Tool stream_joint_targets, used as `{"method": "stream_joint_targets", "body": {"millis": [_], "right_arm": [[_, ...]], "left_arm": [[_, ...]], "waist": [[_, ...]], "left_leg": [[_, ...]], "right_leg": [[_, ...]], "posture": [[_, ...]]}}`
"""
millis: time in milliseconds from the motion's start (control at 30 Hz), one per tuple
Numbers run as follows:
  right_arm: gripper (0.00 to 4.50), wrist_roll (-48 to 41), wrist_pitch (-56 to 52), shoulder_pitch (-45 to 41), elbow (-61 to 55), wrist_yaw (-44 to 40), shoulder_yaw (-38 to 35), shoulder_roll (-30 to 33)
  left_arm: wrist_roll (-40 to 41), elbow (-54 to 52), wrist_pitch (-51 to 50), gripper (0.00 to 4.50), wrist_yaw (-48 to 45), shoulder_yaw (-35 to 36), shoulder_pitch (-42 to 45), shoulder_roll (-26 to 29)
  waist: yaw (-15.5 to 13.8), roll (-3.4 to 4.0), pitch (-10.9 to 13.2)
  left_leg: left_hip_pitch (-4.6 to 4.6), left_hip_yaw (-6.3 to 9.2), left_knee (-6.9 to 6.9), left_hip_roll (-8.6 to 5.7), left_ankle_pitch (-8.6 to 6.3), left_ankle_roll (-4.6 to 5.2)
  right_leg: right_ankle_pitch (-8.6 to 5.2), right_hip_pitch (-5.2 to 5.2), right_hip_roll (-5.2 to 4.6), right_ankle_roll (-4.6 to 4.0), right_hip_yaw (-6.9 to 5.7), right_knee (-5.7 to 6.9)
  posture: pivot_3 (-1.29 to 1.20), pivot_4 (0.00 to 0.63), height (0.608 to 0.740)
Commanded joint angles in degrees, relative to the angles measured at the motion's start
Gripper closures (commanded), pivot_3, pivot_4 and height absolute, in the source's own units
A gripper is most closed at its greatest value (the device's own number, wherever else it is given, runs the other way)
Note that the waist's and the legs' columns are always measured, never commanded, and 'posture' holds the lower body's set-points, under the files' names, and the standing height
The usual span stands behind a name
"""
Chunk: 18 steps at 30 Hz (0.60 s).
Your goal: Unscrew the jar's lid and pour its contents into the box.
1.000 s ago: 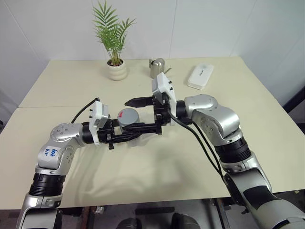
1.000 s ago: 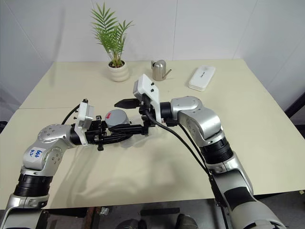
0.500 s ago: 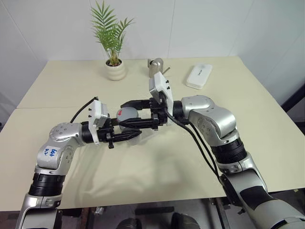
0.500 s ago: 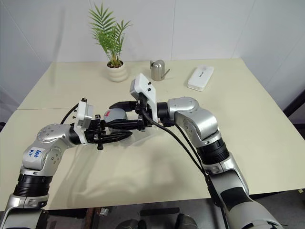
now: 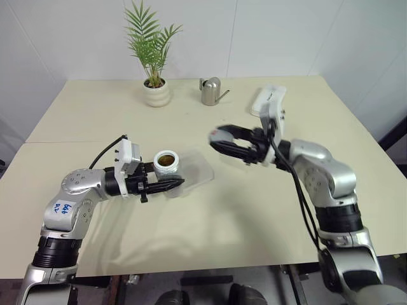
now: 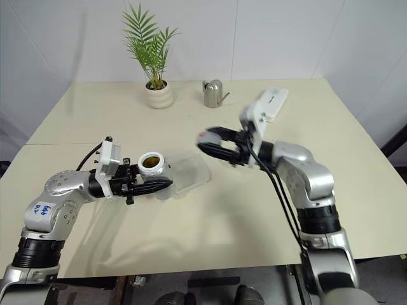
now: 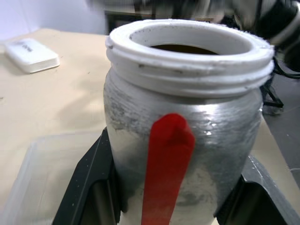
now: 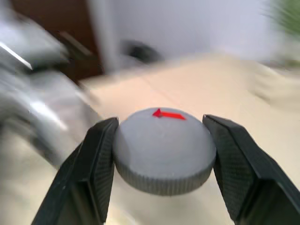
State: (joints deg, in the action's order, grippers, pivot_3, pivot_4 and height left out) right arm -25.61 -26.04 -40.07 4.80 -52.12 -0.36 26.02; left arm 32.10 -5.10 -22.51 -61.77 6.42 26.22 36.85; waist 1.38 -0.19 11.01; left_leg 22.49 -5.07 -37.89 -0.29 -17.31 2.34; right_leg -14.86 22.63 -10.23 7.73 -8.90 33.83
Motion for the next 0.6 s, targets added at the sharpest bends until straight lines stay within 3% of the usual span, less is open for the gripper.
{"method": "stream_joint_targets", "body": {"millis": [33, 267, 467, 600], "right_arm": [[1.96, 3.2, 8.0, 2.6, 1.7, 2.2, -2.3, 0.3], [1.96, 9.9, 24.2, 10.6, 15.6, 4.7, -2.8, -0.4], [1.96, 7.4, 26.1, 13.6, 21.9, 6.6, -7.0, -2.7], [0.65, 3.0, 21.4, 14.6, 16.1, 4.6, -8.8, -2.0]], "left_arm": [[2.2, -1.9, -1.0, 2.58, 0.8, 2.6, 0.1, 0.7], [1.9, -0.1, -1.1, 2.58, 1.1, 2.1, 2.2, 0.2], [1.1, 2.1, 0.0, 2.58, 0.9, 0.7, 4.9, -1.3], [0.7, 2.8, 0.4, 2.58, 1.1, 0.3, 5.7, -1.8]], "waist": [[0.2, 0.02, 0.0], [0.2, 0.02, 0.0], [0.1, 0.01, 0.0], [0.1, 0.02, 0.0]], "left_leg": [[0.0, -0.01, 0.01, 0.0, 0.0, 0.0], [-0.11, -0.1, -0.02, 0.05, 0.01, -0.01], [-0.19, -0.06, -0.06, 0.03, 0.02, 0.0], [-0.21, -0.03, -0.08, 0.07, 0.02, 0.0]], "right_leg": [[0.0, 0.01, 0.0, 0.0, 0.0, 0.0], [0.0, -0.04, 0.02, 0.0, 0.09, 0.04], [0.02, -0.18, 0.02, 0.01, 0.12, 0.03], [0.03, -0.18, 0.04, 0.0, 0.11, 0.05]], "posture": [[0.0, 0.15, 0.74], [0.0, 0.15, 0.74], [0.0, 0.15, 0.74], [0.0, 0.15, 0.74]]}}
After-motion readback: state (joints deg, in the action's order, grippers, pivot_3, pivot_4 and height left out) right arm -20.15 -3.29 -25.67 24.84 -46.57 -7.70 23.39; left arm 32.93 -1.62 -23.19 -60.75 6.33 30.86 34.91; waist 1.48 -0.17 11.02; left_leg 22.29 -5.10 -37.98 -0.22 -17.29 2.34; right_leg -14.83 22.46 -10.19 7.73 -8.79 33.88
